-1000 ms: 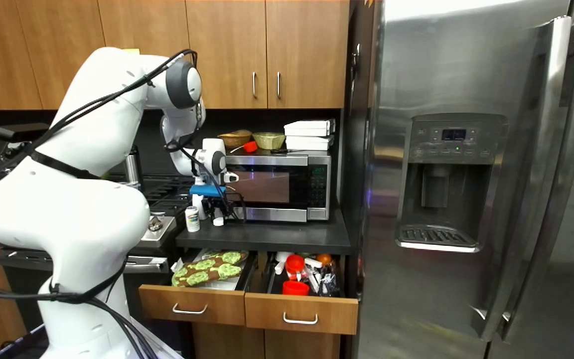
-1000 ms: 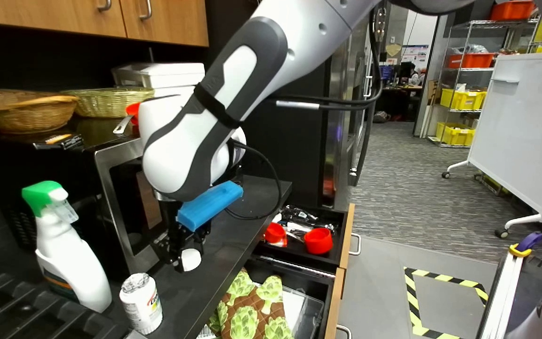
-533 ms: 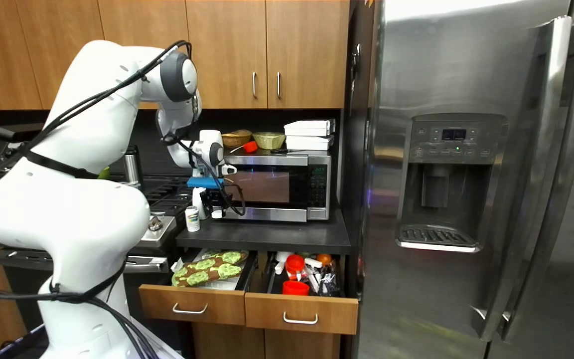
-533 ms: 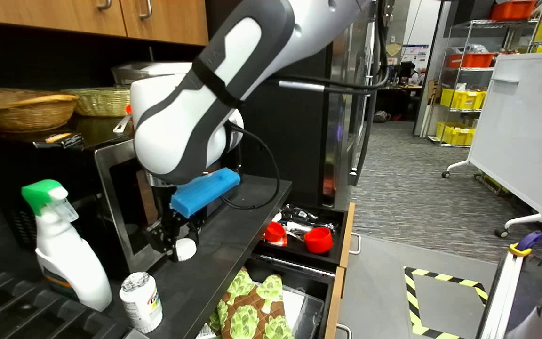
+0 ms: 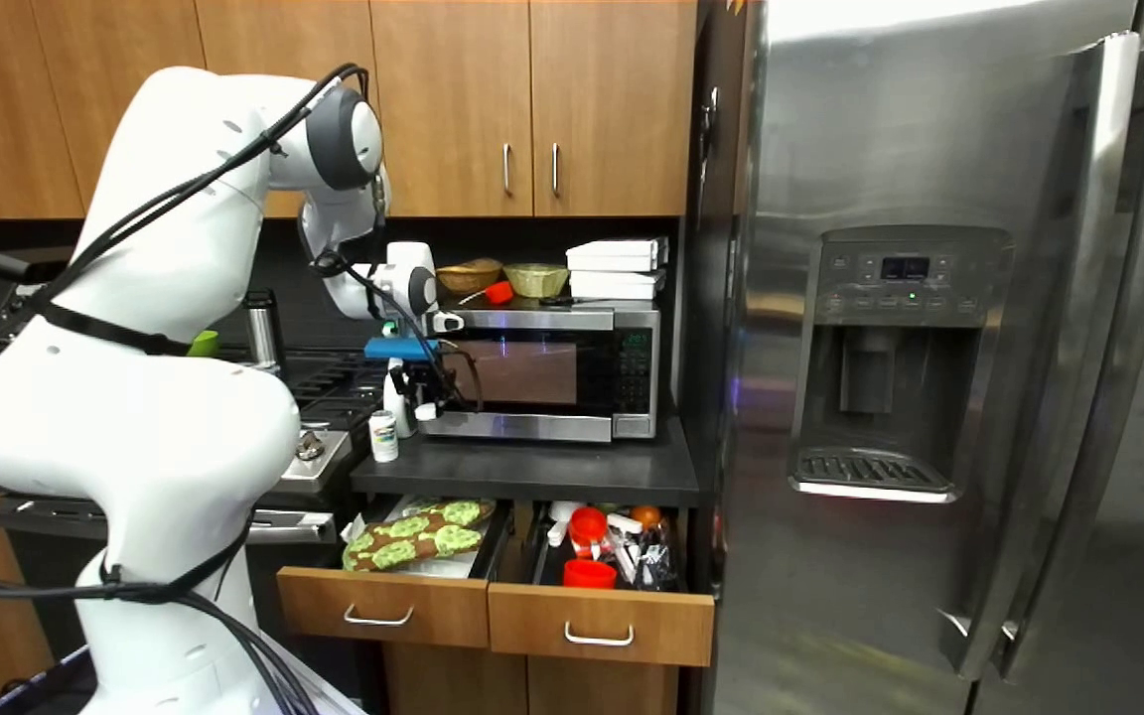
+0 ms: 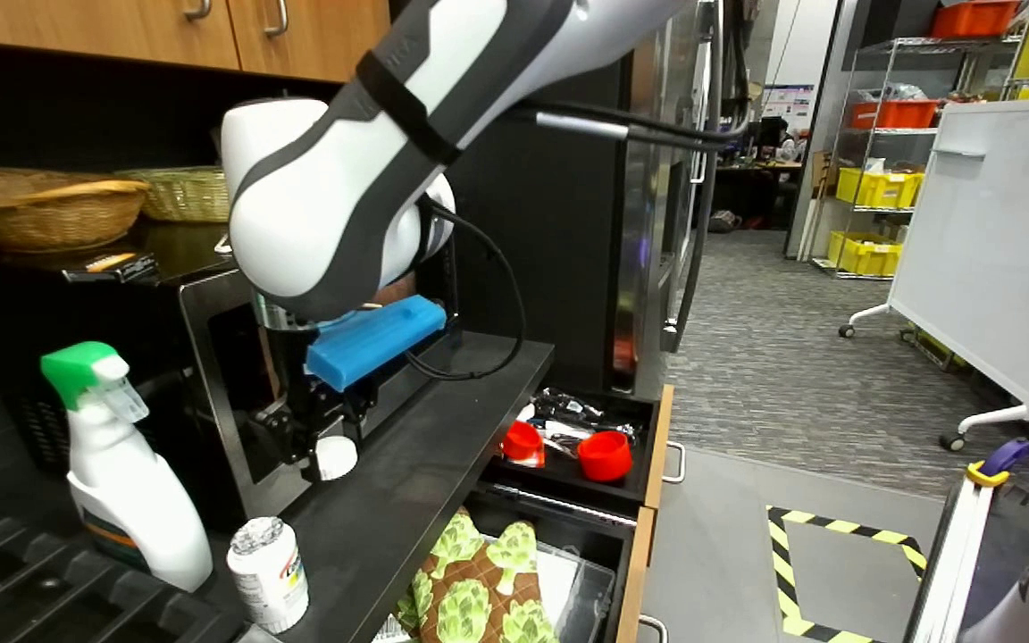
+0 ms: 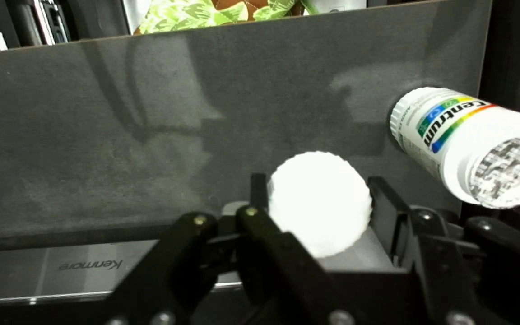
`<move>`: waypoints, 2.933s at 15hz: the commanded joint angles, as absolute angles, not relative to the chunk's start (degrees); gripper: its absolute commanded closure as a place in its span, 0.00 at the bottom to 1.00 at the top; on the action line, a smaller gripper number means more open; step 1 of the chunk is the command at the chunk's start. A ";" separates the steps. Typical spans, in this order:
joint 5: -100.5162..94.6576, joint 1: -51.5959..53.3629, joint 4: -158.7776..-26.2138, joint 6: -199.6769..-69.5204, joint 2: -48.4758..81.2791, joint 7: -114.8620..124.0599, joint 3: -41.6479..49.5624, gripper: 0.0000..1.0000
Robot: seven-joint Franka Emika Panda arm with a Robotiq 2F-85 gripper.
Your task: Put the lid on the bottle
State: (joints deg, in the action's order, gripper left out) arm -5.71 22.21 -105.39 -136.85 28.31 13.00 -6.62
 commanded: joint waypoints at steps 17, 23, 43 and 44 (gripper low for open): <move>-7.29 23.98 -104.15 -131.80 26.55 12.89 -10.93 0.69; -6.60 24.04 -103.45 -130.85 27.10 12.37 -12.24 0.69; -6.88 25.18 -102.20 -130.53 29.42 9.83 -13.98 0.69; -6.91 25.18 -102.11 -130.54 29.55 9.48 -13.96 0.69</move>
State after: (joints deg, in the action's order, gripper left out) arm -6.71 24.85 -103.64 -131.53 28.69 10.91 -14.08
